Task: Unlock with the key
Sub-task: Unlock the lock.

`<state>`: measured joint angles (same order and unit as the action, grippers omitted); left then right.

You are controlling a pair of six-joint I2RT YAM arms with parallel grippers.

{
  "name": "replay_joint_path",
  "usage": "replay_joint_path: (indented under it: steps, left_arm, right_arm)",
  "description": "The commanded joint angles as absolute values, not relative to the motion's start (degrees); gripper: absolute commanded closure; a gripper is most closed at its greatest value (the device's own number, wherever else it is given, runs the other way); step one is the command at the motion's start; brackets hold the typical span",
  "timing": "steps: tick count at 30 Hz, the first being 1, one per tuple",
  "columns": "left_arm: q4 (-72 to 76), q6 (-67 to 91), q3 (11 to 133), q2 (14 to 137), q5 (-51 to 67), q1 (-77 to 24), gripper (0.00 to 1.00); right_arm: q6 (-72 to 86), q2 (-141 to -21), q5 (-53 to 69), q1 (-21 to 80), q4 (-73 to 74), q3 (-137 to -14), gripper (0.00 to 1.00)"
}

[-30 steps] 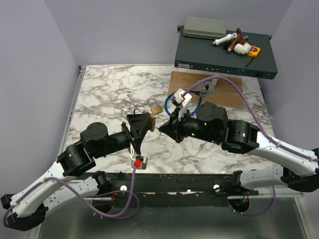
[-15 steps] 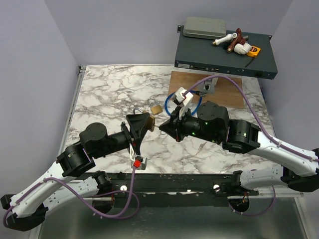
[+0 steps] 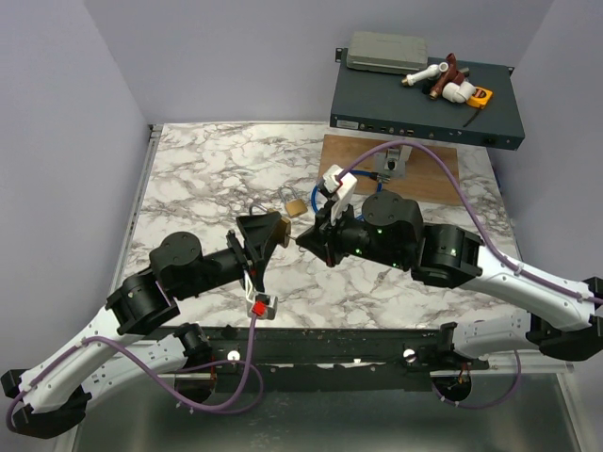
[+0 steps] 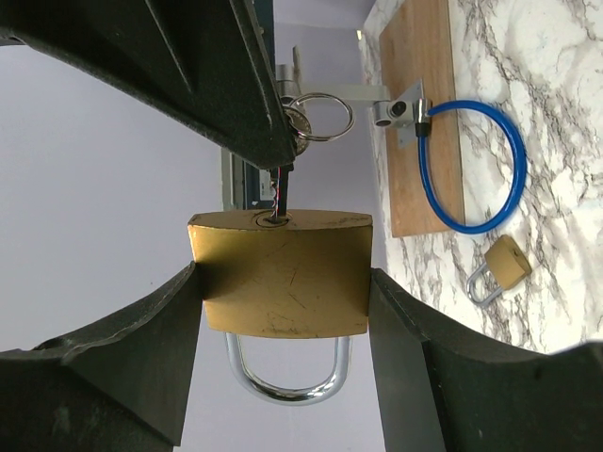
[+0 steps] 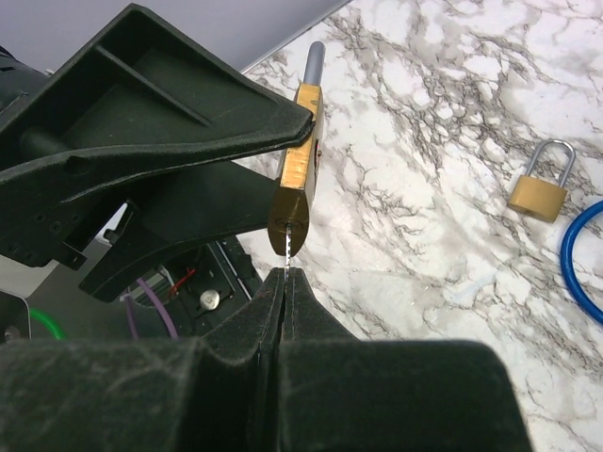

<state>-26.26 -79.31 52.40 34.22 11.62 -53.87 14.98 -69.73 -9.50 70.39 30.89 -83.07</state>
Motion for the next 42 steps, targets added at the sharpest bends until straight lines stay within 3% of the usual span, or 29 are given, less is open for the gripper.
replay_joint_path:
  steps: [1,21,37,42]
  left_arm:
    - [-21.39,-81.37,53.61,33.01,12.04,-53.97,1.0]
    - [-24.68,-85.01,53.79,33.35,11.43,-54.23,1.0]
    - [-24.43,-80.93,55.55,34.52,11.39,-55.02,1.0]
    - [-24.13,-80.45,55.72,34.97,9.22,-55.02,1.0]
  right_arm:
    - [14.96,-71.1,-9.01,70.14,29.91,-84.63,0.99]
    - [16.67,-74.21,-10.87,70.21,25.49,-84.24,0.99]
    - [19.48,-74.7,-11.25,70.14,13.27,-78.21,0.99]
    - [18.81,-72.29,-13.54,70.21,14.94,-78.21,0.62]
